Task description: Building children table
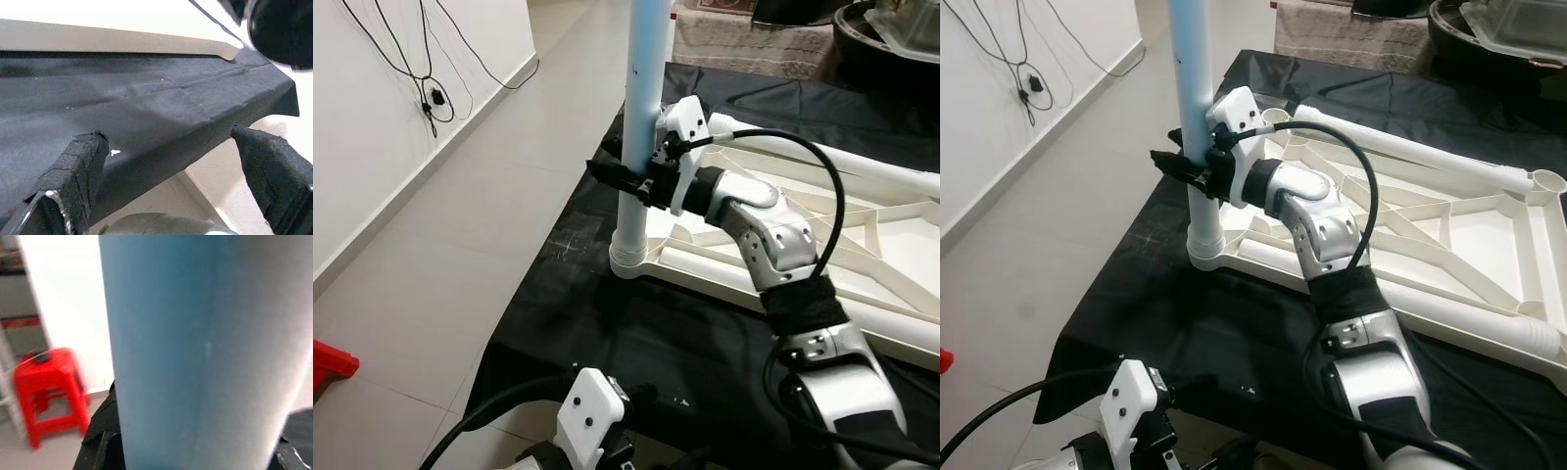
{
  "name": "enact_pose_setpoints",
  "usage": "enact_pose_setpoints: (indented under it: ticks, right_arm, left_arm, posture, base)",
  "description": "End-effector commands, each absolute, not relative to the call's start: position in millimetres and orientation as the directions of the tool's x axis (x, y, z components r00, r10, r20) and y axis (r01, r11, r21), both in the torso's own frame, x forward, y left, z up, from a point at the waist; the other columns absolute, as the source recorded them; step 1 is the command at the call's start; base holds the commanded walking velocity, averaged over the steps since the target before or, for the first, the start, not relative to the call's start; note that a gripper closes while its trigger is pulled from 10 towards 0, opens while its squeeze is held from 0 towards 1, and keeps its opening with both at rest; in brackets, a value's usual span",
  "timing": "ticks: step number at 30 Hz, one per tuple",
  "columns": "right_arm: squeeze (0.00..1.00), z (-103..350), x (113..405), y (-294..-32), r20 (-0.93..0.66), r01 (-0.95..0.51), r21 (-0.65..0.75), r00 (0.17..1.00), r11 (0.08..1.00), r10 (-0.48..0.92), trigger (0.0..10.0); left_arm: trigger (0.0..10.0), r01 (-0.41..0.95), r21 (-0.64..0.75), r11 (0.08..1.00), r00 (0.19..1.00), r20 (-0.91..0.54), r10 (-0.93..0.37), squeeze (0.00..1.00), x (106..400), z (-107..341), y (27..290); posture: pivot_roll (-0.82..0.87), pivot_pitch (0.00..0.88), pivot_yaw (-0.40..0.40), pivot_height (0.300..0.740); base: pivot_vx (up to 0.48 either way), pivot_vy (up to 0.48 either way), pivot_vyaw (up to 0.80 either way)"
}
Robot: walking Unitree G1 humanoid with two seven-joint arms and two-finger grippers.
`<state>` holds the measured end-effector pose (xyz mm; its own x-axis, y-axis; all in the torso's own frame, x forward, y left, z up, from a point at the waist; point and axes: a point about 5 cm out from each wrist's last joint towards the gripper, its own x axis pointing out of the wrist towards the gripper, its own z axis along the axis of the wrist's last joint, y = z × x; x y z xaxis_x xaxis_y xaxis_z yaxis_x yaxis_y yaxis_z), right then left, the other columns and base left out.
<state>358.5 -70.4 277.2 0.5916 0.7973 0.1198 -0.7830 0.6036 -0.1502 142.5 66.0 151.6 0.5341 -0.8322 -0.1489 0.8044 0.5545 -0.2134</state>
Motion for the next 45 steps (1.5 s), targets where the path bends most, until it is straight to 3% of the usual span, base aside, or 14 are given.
enact_pose_setpoints:
  ticks: [1,5,6,15,21,29,32,41,42,43,44,45]
  right_arm:
    - [0.0,226.6,362.4,-72.3,-0.056,-0.747,-0.032,0.664,0.664,0.746,0.0]
    - [0.0,225.2,360.1,-73.0,-0.024,-0.68,0.003,0.733,0.733,0.68,0.0]
    - [0.0,222.1,358.9,-75.8,-0.023,-0.585,0.017,0.811,0.811,0.585,0.0]
    - [0.0,222.0,350.5,-75.3,-0.001,-0.364,-0.032,0.931,0.931,0.364,0.0]
    - [0.0,224.9,341.5,-62.9,0.016,-0.291,-0.09,0.956,0.952,0.294,0.0]
    - [0.0,228.0,341.4,-50.4,-0.05,-0.065,-0.093,0.997,0.994,0.06,0.0]
    - [0.0,224.3,341.2,-52.4,-0.097,0.097,-0.04,0.99,0.994,-0.101,0.0]
    - [0.0,222.3,338.5,-47.7,-0.138,0.179,0.076,0.976,0.981,-0.168,0.0]
    - [0.0,227.1,338.3,-45.9,-0.099,0.153,0.116,0.985,0.981,-0.142,2.7]
    - [0.0,230.9,338.1,-44.7,-0.07,0.137,0.142,0.989,0.98,-0.128,8.9]
    - [0.0,230.9,338.1,-44.7,-0.07,0.137,0.142,0.989,0.98,-0.128,8.9]
    - [0.0,238.3,338.7,-43.8,-0.018,0.076,0.181,0.997,0.98,-0.074,10.0]
  left_arm:
    - [10.0,0.802,-0.226,0.553,0.525,-0.174,-0.833,0.0,140.5,145.4,65.3]
    - [10.0,0.803,-0.227,0.552,0.524,-0.175,-0.834,0.0,140.3,144.9,65.6]
    - [10.0,0.804,-0.225,0.551,0.523,-0.175,-0.834,0.0,140.6,144.7,66.0]
    - [10.0,0.804,-0.225,0.55,0.522,-0.175,-0.835,0.0,142.1,143.4,66.5]
    - [10.0,0.804,-0.224,0.551,0.523,-0.176,-0.834,0.0,143.4,142.6,66.7]
    - [10.0,0.803,-0.219,0.554,0.526,-0.176,-0.832,0.0,145.2,141.8,66.6]
    - [10.0,0.803,-0.217,0.555,0.528,-0.173,-0.831,0.0,147.0,141.5,66.2]
    - [10.0,0.802,-0.215,0.558,0.531,-0.172,-0.83,0.0,148.7,141.3,65.6]
    - [10.0,0.802,-0.214,0.558,0.531,-0.173,-0.829,0.0,148.9,141.2,65.6]
    - [10.0,0.802,-0.214,0.558,0.531,-0.173,-0.829,0.0,149.1,141.2,65.5]
    - [10.0,0.802,-0.214,0.558,0.531,-0.173,-0.829,0.0,149.1,141.2,65.5]
    - [10.0,0.799,-0.216,0.561,0.534,-0.174,-0.827,0.0,149.5,141.0,65.7]
  posture:
    - [0.1,0.201,-0.047,0.74]
    - [0.1,0.199,-0.044,0.74]
    - [0.1,0.196,-0.042,0.74]
    - [0.1,0.191,-0.04,0.74]
    - [0.1,0.194,-0.04,0.74]
    - [0.1,0.196,-0.039,0.74]
    - [0.1,0.197,-0.044,0.74]
    - [0.1,0.2,-0.046,0.74]
    - [0.1,0.198,-0.049,0.74]
    - [0.1,0.198,-0.049,0.74]
    - [0.1,0.198,-0.049,0.74]
    - [0.1,0.199,-0.051,0.74]
  base:
    - [0.0,0.0,0.0]
    - [0.0,0.0,0.0]
    - [0.0,0.0,0.0]
    - [0.0,0.0,0.0]
    - [0.0,0.0,0.0]
    - [0.0,0.0,0.0]
    - [0.0,0.0,0.0]
    - [0.0,0.0,0.0]
    - [0.0,0.0,0.0]
    - [0.0,0.0,0.0]
    - [0.0,0.0,0.0]
    - [0.0,0.0,0.0]
